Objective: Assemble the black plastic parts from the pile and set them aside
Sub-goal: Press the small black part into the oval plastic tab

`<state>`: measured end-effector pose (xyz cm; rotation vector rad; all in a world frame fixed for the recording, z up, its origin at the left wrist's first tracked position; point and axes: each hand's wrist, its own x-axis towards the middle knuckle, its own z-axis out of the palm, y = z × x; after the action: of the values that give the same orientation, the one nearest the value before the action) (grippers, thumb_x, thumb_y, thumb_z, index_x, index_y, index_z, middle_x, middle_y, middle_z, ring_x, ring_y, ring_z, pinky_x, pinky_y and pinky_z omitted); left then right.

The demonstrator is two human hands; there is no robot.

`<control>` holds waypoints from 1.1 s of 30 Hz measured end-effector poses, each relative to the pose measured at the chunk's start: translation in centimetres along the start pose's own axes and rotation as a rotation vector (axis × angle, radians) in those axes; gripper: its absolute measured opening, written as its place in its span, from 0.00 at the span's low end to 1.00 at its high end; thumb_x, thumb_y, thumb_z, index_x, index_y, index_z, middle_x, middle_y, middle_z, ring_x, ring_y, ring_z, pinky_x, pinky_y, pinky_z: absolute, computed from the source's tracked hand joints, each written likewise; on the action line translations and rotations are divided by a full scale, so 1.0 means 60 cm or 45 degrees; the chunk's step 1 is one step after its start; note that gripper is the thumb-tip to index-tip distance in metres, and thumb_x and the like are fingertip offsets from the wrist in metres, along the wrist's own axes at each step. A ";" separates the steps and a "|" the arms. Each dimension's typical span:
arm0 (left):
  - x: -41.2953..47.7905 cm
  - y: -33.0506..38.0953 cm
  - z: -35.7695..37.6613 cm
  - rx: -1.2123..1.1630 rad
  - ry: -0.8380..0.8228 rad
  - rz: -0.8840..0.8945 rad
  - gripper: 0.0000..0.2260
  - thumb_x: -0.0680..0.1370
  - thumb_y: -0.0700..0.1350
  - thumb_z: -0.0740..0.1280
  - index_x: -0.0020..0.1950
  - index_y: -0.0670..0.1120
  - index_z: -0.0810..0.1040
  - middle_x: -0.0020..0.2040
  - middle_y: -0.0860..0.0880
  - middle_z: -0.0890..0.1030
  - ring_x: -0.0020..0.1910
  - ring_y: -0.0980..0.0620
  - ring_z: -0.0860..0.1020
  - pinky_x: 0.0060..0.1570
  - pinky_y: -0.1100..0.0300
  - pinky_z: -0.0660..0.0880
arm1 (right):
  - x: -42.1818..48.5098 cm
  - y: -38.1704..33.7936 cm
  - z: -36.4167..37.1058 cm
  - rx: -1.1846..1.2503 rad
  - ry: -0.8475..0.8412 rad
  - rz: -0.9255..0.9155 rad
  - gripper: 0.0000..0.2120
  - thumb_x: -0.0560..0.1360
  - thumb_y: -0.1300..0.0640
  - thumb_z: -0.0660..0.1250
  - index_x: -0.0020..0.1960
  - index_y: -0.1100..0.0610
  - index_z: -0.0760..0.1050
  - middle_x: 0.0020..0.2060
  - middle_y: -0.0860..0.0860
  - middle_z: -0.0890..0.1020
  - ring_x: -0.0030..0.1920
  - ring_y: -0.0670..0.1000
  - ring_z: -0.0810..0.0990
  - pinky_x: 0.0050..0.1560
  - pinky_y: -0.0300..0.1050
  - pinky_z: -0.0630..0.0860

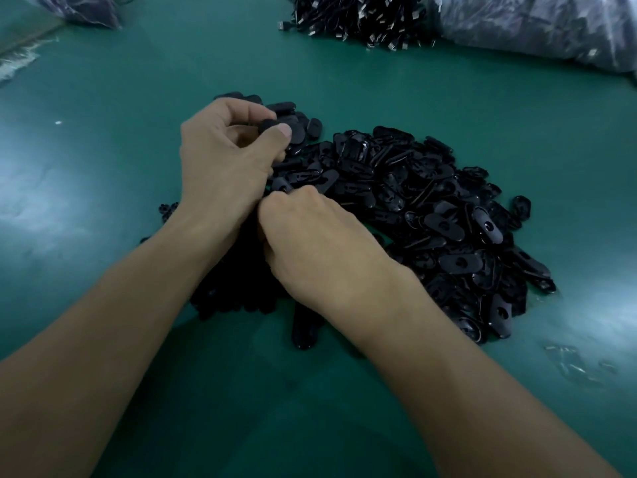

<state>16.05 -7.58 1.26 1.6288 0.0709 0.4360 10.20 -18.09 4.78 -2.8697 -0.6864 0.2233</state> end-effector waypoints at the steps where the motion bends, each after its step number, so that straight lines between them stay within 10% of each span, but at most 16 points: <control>1: 0.000 0.000 0.000 0.003 -0.006 0.001 0.06 0.75 0.41 0.73 0.45 0.50 0.78 0.34 0.53 0.82 0.33 0.58 0.80 0.35 0.65 0.75 | 0.002 0.000 -0.001 0.028 -0.026 0.009 0.23 0.78 0.64 0.64 0.36 0.54 0.51 0.35 0.50 0.60 0.32 0.48 0.57 0.28 0.42 0.53; 14: -0.003 0.005 0.000 0.008 -0.003 -0.006 0.06 0.76 0.40 0.73 0.45 0.49 0.78 0.36 0.50 0.82 0.33 0.60 0.80 0.35 0.68 0.74 | 0.013 0.002 0.009 0.016 -0.013 -0.013 0.21 0.79 0.61 0.65 0.37 0.54 0.54 0.36 0.49 0.61 0.38 0.51 0.63 0.33 0.44 0.58; 20: -0.003 0.002 0.000 -0.022 0.000 -0.027 0.06 0.75 0.40 0.73 0.45 0.49 0.78 0.35 0.52 0.82 0.33 0.59 0.80 0.34 0.67 0.74 | 0.010 0.009 0.021 0.015 0.149 -0.078 0.06 0.79 0.64 0.62 0.53 0.57 0.67 0.52 0.56 0.72 0.50 0.55 0.70 0.44 0.46 0.63; 26: -0.005 -0.004 0.001 -0.083 -0.105 -0.030 0.05 0.75 0.40 0.73 0.46 0.47 0.78 0.32 0.53 0.82 0.32 0.57 0.80 0.36 0.63 0.76 | -0.010 0.065 -0.001 0.566 0.387 0.067 0.06 0.83 0.61 0.55 0.49 0.54 0.67 0.42 0.51 0.78 0.35 0.55 0.78 0.29 0.49 0.72; 33: -0.032 0.004 0.016 -0.047 -0.335 0.048 0.05 0.73 0.41 0.75 0.46 0.47 0.81 0.35 0.50 0.85 0.35 0.52 0.84 0.37 0.63 0.79 | -0.052 0.160 0.009 1.089 0.673 0.166 0.08 0.77 0.62 0.71 0.48 0.49 0.79 0.39 0.49 0.85 0.39 0.44 0.84 0.40 0.35 0.78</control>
<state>14.50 -9.09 1.02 1.6400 -0.1644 0.2471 11.51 -27.87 2.55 -2.0072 -0.2099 -0.1872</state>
